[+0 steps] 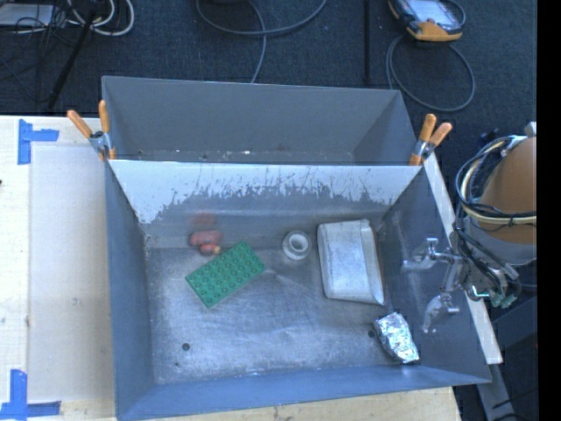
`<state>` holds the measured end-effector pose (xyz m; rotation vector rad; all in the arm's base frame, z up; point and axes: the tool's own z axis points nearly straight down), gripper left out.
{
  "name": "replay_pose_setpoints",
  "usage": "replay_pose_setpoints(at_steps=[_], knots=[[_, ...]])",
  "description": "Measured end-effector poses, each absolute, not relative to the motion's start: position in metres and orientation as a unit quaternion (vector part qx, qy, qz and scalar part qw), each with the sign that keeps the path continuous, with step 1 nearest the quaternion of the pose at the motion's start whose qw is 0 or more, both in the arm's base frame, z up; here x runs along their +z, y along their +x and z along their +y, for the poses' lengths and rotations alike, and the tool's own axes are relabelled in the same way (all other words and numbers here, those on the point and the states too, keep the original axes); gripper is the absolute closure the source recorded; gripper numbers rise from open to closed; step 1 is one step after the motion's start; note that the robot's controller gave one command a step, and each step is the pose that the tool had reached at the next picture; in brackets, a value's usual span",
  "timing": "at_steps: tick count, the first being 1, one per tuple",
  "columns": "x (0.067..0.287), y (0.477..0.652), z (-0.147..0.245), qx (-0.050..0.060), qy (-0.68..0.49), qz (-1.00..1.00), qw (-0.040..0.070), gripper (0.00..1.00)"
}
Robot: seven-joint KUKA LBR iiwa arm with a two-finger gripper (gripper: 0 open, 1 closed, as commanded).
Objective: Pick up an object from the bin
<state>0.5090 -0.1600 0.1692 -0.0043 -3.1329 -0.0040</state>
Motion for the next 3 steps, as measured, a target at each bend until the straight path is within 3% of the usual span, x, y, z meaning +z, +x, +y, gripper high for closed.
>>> replay_pose_setpoints(at_steps=[1,2,3], knots=[[0.074,0.489,-0.155,0.0,-0.073,-0.997,-0.005,0.0],[0.1,0.471,-0.139,-0.001,-0.12,-0.993,0.0,0.0],[0.103,0.475,-0.123,-0.001,-0.137,-0.991,0.001,0.0]])
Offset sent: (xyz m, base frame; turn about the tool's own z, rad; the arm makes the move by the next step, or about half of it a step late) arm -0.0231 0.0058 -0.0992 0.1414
